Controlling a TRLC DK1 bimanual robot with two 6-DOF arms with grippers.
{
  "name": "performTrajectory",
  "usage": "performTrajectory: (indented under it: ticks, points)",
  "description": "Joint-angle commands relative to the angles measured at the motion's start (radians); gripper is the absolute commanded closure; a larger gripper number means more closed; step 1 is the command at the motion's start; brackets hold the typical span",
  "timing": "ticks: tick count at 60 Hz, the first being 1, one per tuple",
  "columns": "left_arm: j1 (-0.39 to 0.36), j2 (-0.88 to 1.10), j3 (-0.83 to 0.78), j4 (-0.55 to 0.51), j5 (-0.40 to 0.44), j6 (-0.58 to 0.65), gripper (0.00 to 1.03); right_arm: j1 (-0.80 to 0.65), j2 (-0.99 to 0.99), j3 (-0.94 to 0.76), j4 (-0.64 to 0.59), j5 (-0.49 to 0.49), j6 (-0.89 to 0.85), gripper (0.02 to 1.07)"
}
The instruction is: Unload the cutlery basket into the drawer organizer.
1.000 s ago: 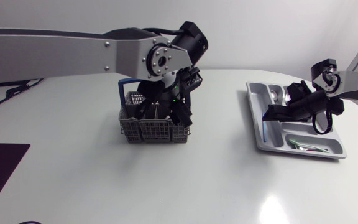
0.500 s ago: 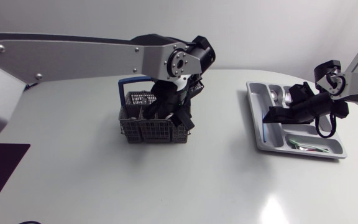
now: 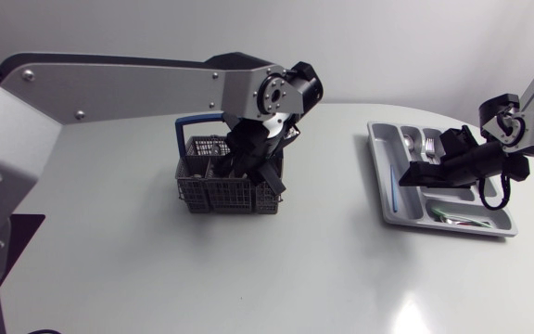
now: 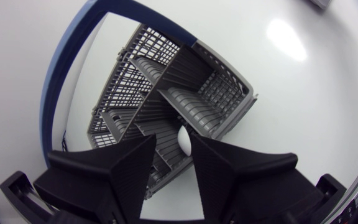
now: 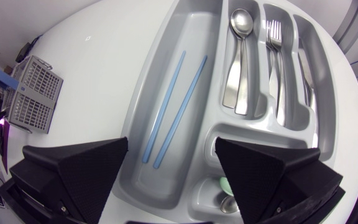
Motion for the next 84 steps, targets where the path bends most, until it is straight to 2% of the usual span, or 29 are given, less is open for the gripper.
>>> performTrajectory:
  ticks: [1,6,12,21,32,46,62,68,78,84]
  points:
    - [0.011,0.02,0.034,-0.026,-0.022,-0.027,0.66,-0.008,-0.027,-0.029,0.007,-0.009,-0.021,0.06]
    - [0.016,0.028,0.036,-0.03,-0.028,-0.027,0.67,-0.008,-0.036,-0.033,0.008,-0.009,-0.021,0.06]
    - [0.026,0.037,0.039,-0.03,-0.031,-0.027,0.8,-0.008,-0.047,-0.038,0.007,-0.009,-0.024,0.06]
    - [0.034,0.046,0.03,-0.035,-0.031,-0.031,0.8,-0.011,-0.059,-0.039,0.005,-0.009,-0.025,0.06]
    - [0.04,0.06,0.03,-0.047,-0.031,-0.034,1.0,-0.014,-0.067,-0.047,0.004,-0.009,-0.027,0.06]
    - [0.028,0.01,0.045,-0.058,-0.078,-0.008,1.0,-0.008,-0.092,-0.056,0.001,-0.009,-0.027,0.06]
    - [-0.036,-0.105,0.051,-0.061,-0.181,0.073,1.0,0.023,-0.134,-0.079,-0.004,-0.009,-0.021,0.06]
    - [-0.059,-0.145,0.064,-0.093,-0.186,0.082,1.0,0.038,-0.165,-0.09,-0.01,-0.012,-0.021,0.06]
    - [-0.09,-0.227,0.048,-0.125,-0.184,0.082,1.0,0.065,-0.262,-0.125,-0.012,-0.067,-0.033,0.06]
    - [-0.099,-0.274,0.041,-0.127,-0.16,0.081,1.0,0.102,-0.362,-0.173,-0.013,-0.145,-0.074,0.06]
